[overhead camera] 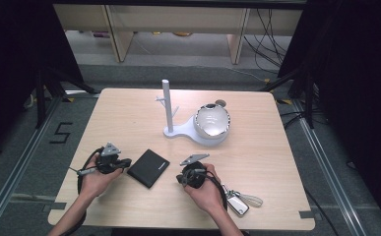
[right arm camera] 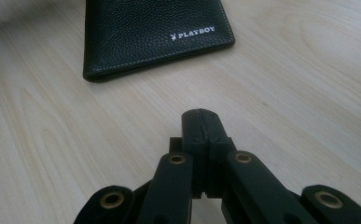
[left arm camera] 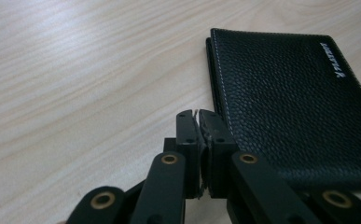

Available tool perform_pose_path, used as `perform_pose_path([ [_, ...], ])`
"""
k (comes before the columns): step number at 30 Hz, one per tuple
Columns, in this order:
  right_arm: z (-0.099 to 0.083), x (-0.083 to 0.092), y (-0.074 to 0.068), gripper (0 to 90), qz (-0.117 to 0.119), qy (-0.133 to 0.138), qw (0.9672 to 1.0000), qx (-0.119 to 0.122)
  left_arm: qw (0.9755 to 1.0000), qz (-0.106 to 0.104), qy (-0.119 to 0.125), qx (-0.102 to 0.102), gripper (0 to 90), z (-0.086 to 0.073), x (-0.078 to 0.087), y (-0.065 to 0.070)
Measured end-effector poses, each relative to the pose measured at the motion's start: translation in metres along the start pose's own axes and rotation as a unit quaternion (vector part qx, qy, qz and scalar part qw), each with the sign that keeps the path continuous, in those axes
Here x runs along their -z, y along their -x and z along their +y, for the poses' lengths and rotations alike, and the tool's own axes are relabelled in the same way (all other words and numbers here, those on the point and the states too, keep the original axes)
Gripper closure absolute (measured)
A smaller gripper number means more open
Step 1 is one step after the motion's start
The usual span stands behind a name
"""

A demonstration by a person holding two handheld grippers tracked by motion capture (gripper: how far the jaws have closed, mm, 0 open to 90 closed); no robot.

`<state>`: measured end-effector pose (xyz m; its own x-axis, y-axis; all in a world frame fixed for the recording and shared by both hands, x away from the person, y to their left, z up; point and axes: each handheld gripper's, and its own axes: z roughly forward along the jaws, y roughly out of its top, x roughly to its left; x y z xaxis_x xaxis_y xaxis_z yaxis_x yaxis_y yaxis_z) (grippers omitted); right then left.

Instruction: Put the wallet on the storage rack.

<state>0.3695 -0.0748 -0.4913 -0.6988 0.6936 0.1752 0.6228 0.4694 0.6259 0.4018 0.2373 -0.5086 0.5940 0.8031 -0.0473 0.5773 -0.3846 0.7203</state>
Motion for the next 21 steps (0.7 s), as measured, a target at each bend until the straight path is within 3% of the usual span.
perform_pose_path([
  [2,0.003,-0.004,-0.004,90.0,0.000,-0.012,0.9999,-0.008,1.0000,-0.002,-0.005,-0.002,85.3,-0.001,0.002,-0.001],
  [3,0.005,-0.006,-0.004,90.0,0.003,-0.006,1.0000,0.003,1.0000,-0.001,-0.002,0.001,85.6,-0.001,0.003,-0.001],
  [5,0.008,-0.008,-0.010,90.0,0.007,-0.011,0.9999,0.001,1.0000,-0.003,-0.008,-0.002,86.3,-0.002,0.005,-0.003],
  [7,0.011,-0.011,-0.013,88.7,0.013,-0.004,0.9996,0.024,1.0000,-0.003,0.001,0.004,86.2,-0.003,0.009,-0.002],
  [8,0.012,-0.011,-0.016,87.2,0.011,-0.004,0.9997,0.022,0.9999,-0.003,0.009,0.006,85.8,-0.003,0.012,-0.001],
  [9,0.013,-0.011,-0.018,85.8,0.008,-0.006,0.9996,0.028,0.9998,-0.012,0.016,0.005,85.0,-0.004,0.015,0.001],
  [10,0.012,-0.014,-0.017,84.6,0.012,0.006,0.9987,0.048,0.9995,-0.022,0.022,0.003,83.2,-0.005,0.019,0.003],
  [12,0.013,-0.012,-0.020,83.1,0.010,-0.003,0.9994,0.033,0.9988,-0.038,0.029,-0.012,77.0,-0.008,0.024,0.007],
  [14,0.012,-0.013,-0.021,81.5,0.008,-0.011,0.9997,0.022,0.9988,-0.036,0.023,-0.022,69.0,-0.011,0.028,0.008],
  [15,0.012,-0.014,-0.018,81.4,0.012,-0.008,0.9991,0.041,0.9988,-0.041,0.022,-0.015,64.0,-0.012,0.029,0.009],
  [16,0.012,-0.014,-0.019,81.1,0.011,-0.008,0.9993,0.035,0.9989,-0.042,0.015,-0.017,58.1,-0.013,0.031,0.009],
  [17,0.011,-0.016,-0.017,80.9,0.006,-0.002,0.9988,0.049,0.9984,-0.051,0.012,-0.018,52.0,-0.014,0.031,0.011],
  [21,0.009,-0.015,-0.019,80.0,0.008,-0.005,0.9991,0.042,0.9979,-0.064,0.006,-0.011,34.7,-0.014,0.034,0.018],
])
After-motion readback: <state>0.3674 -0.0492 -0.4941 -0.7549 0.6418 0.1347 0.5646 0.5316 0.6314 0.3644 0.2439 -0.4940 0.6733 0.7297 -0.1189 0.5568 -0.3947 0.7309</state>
